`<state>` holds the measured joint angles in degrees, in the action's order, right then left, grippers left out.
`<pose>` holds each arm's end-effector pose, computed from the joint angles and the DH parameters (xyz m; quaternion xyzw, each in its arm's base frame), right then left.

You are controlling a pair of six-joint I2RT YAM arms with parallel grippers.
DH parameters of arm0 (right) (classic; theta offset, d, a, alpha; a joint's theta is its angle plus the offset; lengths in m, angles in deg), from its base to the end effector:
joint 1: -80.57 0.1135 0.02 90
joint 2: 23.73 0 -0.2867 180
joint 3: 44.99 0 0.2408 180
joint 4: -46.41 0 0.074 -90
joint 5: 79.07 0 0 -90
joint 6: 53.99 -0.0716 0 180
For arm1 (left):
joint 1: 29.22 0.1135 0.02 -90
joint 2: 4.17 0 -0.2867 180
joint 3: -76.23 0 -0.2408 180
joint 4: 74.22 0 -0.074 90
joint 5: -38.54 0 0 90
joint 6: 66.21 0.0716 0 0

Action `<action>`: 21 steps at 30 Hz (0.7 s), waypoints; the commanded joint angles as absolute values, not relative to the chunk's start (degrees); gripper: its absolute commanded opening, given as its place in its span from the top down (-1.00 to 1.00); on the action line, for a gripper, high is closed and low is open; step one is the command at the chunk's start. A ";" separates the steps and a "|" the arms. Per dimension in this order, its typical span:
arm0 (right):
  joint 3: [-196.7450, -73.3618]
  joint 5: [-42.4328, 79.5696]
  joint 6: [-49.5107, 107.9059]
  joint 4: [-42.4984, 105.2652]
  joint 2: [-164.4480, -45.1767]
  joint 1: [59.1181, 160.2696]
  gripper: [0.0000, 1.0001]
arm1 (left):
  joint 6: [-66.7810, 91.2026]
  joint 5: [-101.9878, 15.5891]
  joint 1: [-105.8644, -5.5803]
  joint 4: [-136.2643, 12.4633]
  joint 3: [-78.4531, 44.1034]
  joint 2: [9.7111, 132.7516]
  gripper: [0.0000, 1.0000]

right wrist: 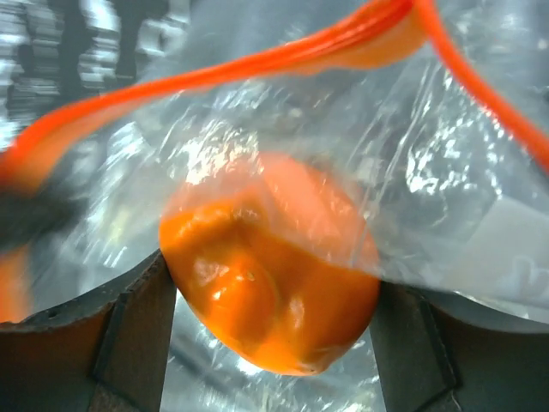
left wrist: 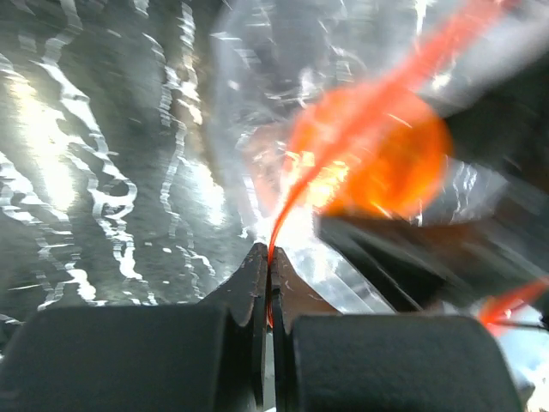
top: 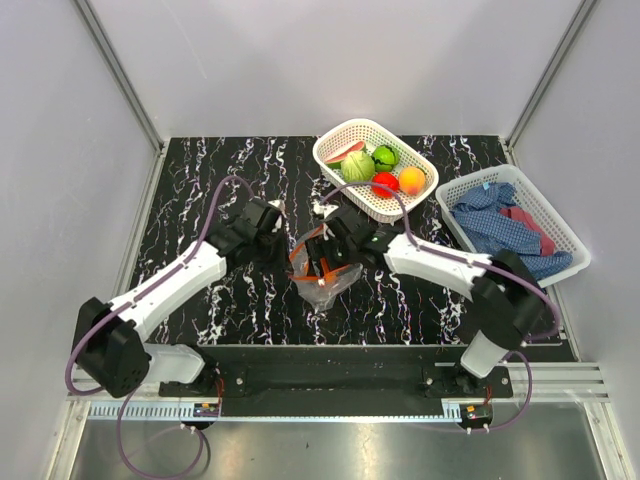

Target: Open the zip-top bag and remove the fake food

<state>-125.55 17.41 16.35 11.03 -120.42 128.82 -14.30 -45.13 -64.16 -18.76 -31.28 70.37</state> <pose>0.2437 0.2852 0.2177 -0.2508 0.9088 0.2281 0.2432 0.2104 -0.1566 0.2588 -0.0109 0.9587 -0.2088 0.1929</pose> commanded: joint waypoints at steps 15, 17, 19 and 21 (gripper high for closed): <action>-134.88 14.45 10.71 7.23 -112.57 129.00 0.57 | -11.89 -46.89 -67.97 -17.70 -22.46 70.18 1.00; -138.33 12.35 8.52 3.87 -116.78 128.99 0.57 | -12.42 -47.50 -69.21 -17.61 -22.28 69.57 1.00; -141.24 11.37 6.76 1.14 -118.82 128.91 0.56 | -12.77 -48.47 -70.88 -17.61 -22.28 69.04 1.00; -143.69 11.19 3.68 -0.88 -121.28 128.56 0.56 | -13.03 -49.08 -71.93 -17.44 -22.46 68.69 1.00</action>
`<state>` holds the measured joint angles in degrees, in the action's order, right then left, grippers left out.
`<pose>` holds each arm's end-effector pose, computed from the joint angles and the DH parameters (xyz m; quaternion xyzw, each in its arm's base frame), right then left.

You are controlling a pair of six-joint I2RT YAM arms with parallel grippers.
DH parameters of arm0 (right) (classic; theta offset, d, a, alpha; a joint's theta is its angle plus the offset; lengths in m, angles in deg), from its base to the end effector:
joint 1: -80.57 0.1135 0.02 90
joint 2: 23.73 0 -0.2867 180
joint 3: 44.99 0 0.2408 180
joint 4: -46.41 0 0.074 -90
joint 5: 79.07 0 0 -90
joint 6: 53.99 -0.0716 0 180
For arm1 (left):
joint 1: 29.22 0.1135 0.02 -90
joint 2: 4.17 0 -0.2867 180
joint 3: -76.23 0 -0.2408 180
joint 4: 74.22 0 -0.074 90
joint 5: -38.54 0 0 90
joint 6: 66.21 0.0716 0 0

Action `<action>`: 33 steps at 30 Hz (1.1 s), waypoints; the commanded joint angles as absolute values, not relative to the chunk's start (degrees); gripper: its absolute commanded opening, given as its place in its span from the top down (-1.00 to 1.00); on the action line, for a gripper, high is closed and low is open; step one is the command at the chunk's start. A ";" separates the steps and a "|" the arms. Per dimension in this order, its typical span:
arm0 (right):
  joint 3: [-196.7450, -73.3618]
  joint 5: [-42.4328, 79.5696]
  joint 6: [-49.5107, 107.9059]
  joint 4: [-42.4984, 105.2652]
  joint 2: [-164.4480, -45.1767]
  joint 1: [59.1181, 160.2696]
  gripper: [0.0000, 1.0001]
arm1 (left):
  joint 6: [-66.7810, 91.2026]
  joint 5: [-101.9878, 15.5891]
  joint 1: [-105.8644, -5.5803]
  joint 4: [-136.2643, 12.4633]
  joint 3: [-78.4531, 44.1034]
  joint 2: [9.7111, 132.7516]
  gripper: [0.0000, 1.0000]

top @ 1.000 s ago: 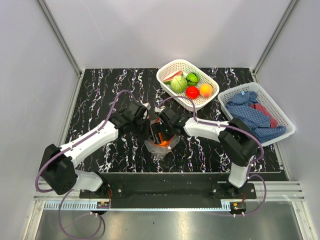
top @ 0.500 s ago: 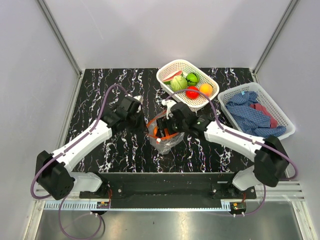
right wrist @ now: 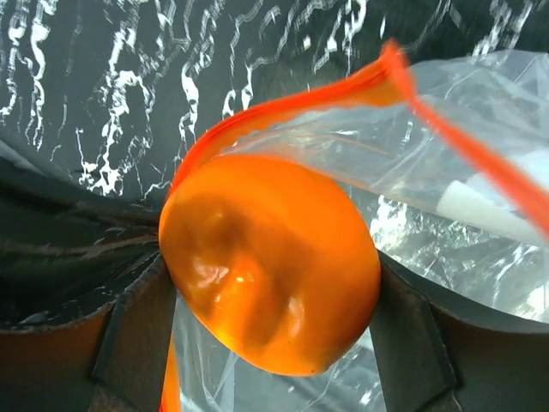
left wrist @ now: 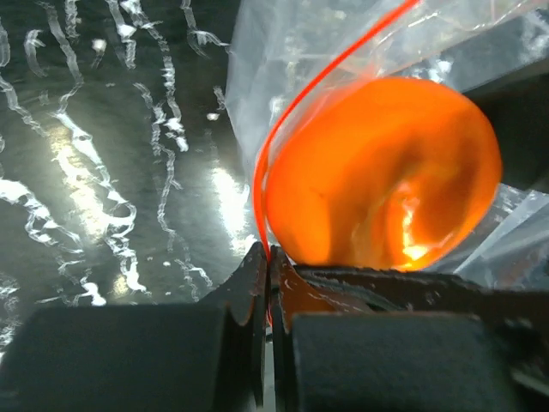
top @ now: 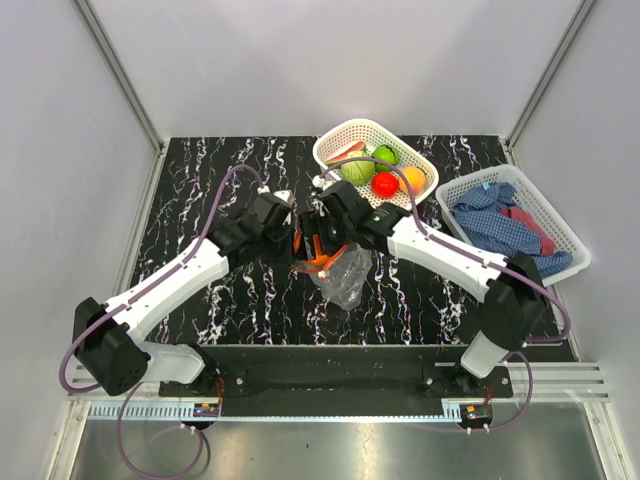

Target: Open the zip-top bag and remove the fake food

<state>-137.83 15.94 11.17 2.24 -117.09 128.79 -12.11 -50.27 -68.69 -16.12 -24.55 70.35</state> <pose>0.2491 0.2882 0.2953 -0.2033 0.8994 0.2615 0.2852 0.2077 -0.1730 0.2927 0.0328 0.9488 -0.1997 0.2424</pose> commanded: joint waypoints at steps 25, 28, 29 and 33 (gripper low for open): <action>-139.15 26.39 10.16 -5.38 -109.61 126.97 0.94 | -11.63 -57.36 -70.98 -12.78 -18.77 68.86 1.00; -134.31 28.49 13.14 -0.21 -104.08 126.97 0.93 | -9.79 -55.77 -70.53 -12.69 -18.33 68.95 1.00; -131.95 29.03 13.94 3.12 -103.11 126.97 0.92 | -9.52 -55.07 -70.44 -12.95 -18.59 68.95 1.00; -126.49 27.28 15.62 13.07 -98.18 127.06 0.83 | -8.55 -48.67 -70.36 -14.53 -19.47 69.48 1.00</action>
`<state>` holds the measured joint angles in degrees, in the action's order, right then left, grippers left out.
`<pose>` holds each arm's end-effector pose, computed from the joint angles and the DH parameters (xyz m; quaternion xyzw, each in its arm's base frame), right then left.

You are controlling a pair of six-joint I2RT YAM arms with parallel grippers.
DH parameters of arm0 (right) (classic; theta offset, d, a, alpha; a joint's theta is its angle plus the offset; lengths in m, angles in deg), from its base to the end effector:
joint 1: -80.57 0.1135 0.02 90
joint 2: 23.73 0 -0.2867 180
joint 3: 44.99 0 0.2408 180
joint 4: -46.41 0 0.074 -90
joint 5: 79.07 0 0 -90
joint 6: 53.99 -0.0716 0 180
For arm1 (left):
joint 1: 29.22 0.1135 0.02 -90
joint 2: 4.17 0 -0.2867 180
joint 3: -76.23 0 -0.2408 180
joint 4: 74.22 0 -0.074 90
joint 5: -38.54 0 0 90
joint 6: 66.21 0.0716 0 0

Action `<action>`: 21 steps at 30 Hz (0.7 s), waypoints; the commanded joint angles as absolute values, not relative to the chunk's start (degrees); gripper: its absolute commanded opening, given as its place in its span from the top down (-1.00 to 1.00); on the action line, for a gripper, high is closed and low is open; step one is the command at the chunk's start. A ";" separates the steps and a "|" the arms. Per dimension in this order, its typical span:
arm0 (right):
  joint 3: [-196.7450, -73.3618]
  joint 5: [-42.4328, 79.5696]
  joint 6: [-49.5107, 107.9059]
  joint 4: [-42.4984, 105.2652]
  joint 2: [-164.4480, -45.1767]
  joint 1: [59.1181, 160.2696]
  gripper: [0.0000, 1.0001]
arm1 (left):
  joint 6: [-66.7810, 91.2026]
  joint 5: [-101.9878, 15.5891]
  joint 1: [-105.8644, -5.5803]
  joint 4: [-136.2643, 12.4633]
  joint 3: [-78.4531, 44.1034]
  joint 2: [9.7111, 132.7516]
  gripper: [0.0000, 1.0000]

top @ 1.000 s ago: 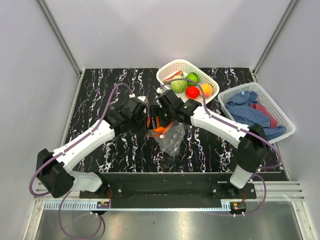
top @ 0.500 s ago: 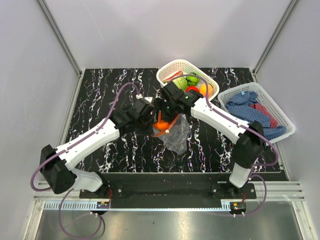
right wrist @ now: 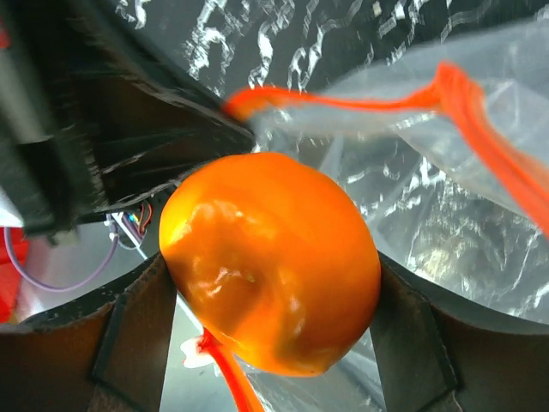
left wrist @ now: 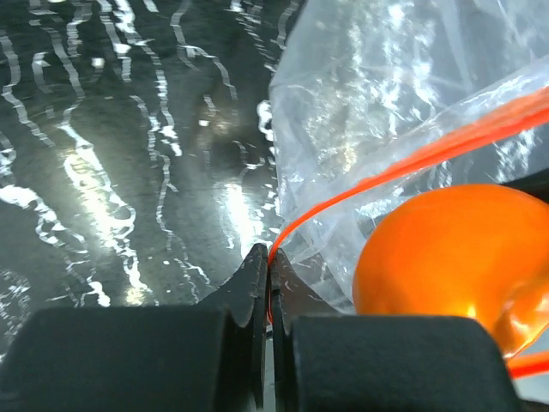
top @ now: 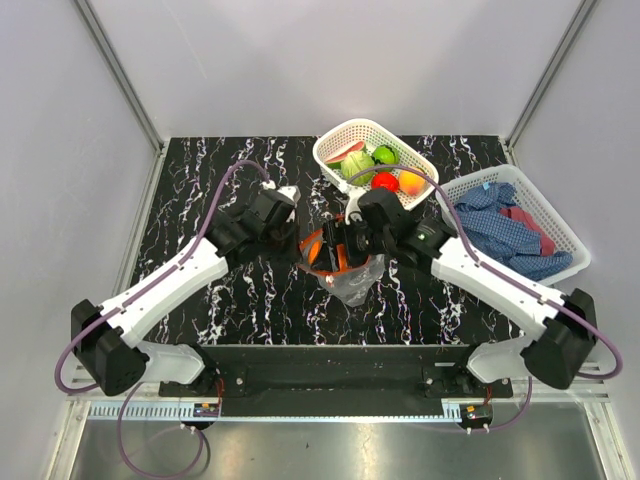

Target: Open the zip-top bag and remove the fake food

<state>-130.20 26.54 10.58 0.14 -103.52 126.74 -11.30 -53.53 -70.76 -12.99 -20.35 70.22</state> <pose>0.2057 0.2421 0.3249 -0.2177 0.8761 0.3412 0.2619 0.2037 -0.1770 0.3124 0.0474 0.9448 -0.1874 0.2647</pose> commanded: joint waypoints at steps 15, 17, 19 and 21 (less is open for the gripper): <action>-128.59 39.10 -16.93 47.51 -107.31 123.02 0.84 | -14.44 -41.35 -70.36 -20.60 -26.85 64.56 1.00; -127.80 42.47 -22.32 57.43 -108.80 122.49 0.83 | -14.79 -41.97 -70.01 -20.34 -27.12 63.59 1.00; -127.71 46.07 -28.13 63.84 -109.86 122.31 0.84 | -14.88 -43.19 -69.39 -19.98 -27.03 62.89 1.00; -128.32 48.36 -29.38 64.77 -110.30 122.31 0.85 | -15.58 -43.64 -67.90 -19.46 -26.68 61.75 1.00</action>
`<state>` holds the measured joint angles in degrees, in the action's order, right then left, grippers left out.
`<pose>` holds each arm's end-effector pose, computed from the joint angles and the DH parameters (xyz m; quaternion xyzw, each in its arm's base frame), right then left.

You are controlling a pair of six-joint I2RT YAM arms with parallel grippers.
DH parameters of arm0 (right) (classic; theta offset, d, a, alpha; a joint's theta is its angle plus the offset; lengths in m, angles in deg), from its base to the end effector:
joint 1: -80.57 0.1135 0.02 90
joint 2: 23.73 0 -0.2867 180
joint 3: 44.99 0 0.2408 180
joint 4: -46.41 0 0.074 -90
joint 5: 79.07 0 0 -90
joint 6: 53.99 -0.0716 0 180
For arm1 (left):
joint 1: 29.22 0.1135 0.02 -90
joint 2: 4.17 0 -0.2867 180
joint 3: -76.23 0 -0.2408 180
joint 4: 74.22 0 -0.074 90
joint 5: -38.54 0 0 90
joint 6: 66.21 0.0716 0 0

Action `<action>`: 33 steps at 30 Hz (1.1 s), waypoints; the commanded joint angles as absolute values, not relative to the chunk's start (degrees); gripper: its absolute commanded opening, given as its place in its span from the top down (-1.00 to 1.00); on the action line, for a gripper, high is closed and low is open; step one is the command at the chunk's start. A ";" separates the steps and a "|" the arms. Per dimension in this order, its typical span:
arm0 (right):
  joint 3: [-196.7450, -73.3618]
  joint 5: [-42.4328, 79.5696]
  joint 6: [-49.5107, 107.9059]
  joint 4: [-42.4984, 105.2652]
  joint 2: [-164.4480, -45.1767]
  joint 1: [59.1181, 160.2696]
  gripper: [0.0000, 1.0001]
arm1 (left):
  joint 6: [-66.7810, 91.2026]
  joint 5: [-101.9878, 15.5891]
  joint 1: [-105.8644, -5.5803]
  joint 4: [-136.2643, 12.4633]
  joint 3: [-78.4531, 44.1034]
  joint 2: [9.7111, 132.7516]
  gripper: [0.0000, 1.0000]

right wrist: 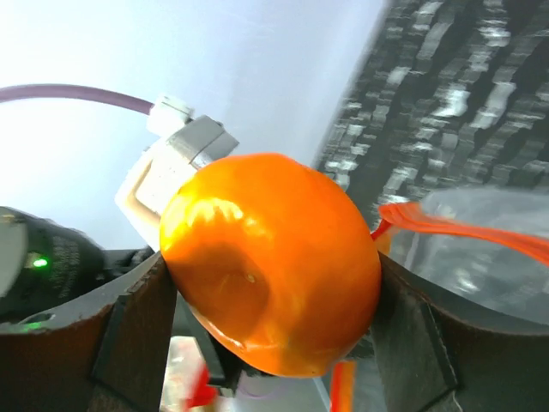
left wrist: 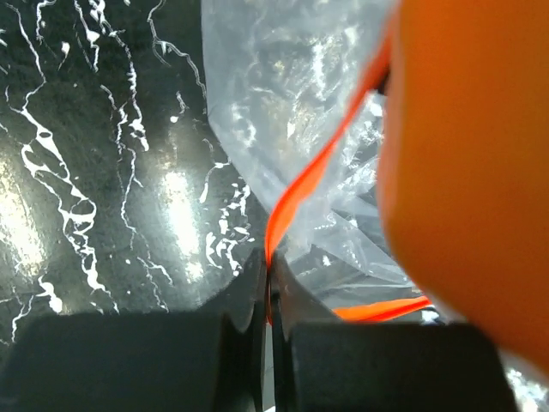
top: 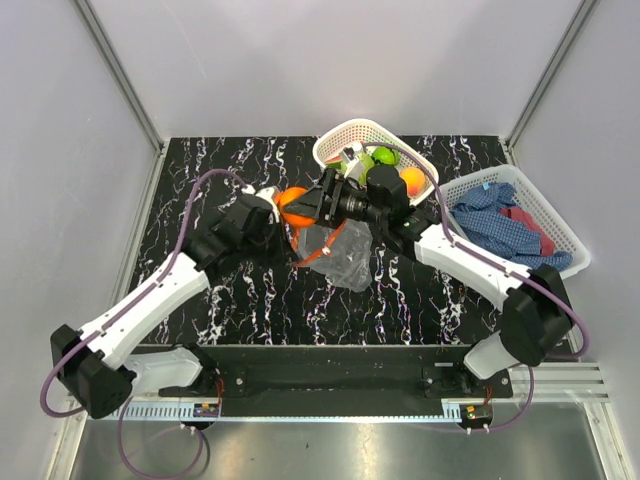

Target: Open the zip-top bag and remove the fake food

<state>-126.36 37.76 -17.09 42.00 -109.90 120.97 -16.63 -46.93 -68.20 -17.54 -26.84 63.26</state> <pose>0.2661 0.2689 0.3573 -0.0675 0.7529 0.5802 0.3032 0.1879 -0.1593 0.3114 0.0027 0.9304 -0.2613 0.2571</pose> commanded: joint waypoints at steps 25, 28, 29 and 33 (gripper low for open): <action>-158.44 54.25 -32.53 57.90 -121.98 120.03 0.83 | -11.72 -49.61 -59.28 -12.25 -20.00 63.15 1.00; -159.79 55.66 -40.26 66.23 -126.12 120.20 0.83 | -12.07 -49.79 -59.19 -11.81 -17.81 62.89 1.00; -159.09 55.58 -43.58 68.00 -126.82 120.12 0.83 | -12.24 -49.96 -59.19 -11.72 -16.50 62.80 1.00; -153.74 55.05 -44.68 70.84 -126.13 120.73 0.83 | -13.38 -53.65 -59.11 -11.19 -12.89 60.78 1.00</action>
